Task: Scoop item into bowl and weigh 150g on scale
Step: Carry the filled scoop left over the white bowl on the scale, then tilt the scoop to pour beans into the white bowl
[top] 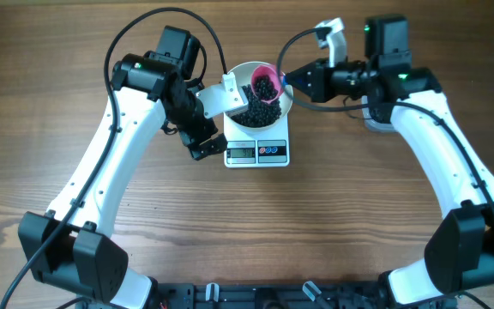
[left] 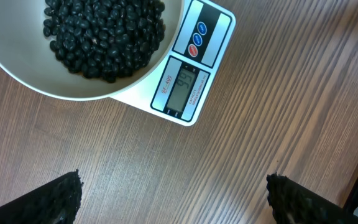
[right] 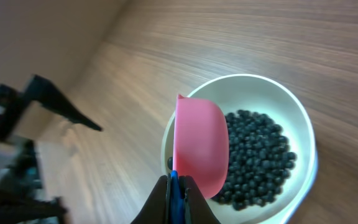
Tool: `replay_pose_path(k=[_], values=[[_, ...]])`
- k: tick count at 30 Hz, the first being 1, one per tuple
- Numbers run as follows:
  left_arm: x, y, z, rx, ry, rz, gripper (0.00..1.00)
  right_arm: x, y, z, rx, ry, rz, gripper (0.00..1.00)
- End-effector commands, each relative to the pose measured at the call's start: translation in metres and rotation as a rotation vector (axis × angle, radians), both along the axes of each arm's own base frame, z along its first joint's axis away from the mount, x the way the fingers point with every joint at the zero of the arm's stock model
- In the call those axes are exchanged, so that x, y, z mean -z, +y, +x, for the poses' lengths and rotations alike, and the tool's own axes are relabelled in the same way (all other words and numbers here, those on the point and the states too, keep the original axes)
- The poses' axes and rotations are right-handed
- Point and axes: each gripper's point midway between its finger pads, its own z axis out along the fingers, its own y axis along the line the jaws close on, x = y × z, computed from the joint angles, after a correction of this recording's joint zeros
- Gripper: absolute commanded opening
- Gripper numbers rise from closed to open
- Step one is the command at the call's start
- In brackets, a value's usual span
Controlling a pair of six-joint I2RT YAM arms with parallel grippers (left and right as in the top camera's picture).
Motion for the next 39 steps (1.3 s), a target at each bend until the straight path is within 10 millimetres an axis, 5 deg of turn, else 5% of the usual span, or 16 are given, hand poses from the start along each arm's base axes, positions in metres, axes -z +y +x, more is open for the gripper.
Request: replay_pose_path(k=[1, 39], values=[[0.0062, 0.0015, 0.0007, 0.007, 0.013, 0.005, 1.0, 0.0005, -0.006, 0.0102, 0.038, -0.106, -0.124, 0.04], [0.0062, 0.0014, 0.0007, 0.007, 0.013, 0.005, 1.0, -0.0075, -0.0002, 0.0169, 0.052, -0.119, -0.077, 0.04]])
